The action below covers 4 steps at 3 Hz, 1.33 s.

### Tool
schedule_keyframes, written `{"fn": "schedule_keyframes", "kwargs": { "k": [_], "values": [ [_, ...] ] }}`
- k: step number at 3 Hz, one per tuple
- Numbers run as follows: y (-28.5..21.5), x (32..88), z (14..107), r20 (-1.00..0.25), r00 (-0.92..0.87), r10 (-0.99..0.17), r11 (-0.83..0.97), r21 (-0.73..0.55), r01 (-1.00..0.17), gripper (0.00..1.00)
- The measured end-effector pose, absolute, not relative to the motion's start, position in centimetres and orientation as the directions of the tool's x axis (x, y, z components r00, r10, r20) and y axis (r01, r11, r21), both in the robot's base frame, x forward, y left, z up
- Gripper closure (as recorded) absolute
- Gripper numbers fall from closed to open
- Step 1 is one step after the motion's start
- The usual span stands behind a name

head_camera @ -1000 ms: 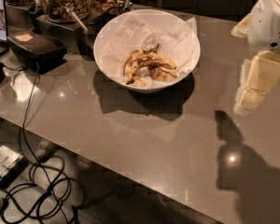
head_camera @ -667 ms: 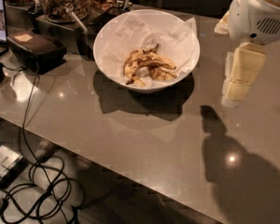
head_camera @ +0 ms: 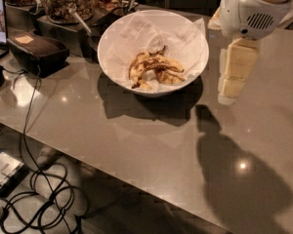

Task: Pick banana from white bowl

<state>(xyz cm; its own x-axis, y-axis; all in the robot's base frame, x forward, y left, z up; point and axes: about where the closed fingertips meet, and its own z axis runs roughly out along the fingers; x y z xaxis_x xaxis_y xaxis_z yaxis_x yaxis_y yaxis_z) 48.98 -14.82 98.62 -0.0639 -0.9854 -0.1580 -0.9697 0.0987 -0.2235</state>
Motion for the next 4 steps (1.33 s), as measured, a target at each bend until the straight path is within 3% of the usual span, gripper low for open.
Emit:
{"fn": "schedule_keyframes", "kwargs": {
  "k": [2, 4],
  "values": [
    [-10.2, 54.0, 99.0, -0.117, 0.023, -0.993, 0.012, -0.284, -0.959, 0.0],
    [-9.3, 54.9, 99.1, -0.144, 0.032, -0.989, 0.012, -0.3, -0.954, 0.0]
  ]
}}
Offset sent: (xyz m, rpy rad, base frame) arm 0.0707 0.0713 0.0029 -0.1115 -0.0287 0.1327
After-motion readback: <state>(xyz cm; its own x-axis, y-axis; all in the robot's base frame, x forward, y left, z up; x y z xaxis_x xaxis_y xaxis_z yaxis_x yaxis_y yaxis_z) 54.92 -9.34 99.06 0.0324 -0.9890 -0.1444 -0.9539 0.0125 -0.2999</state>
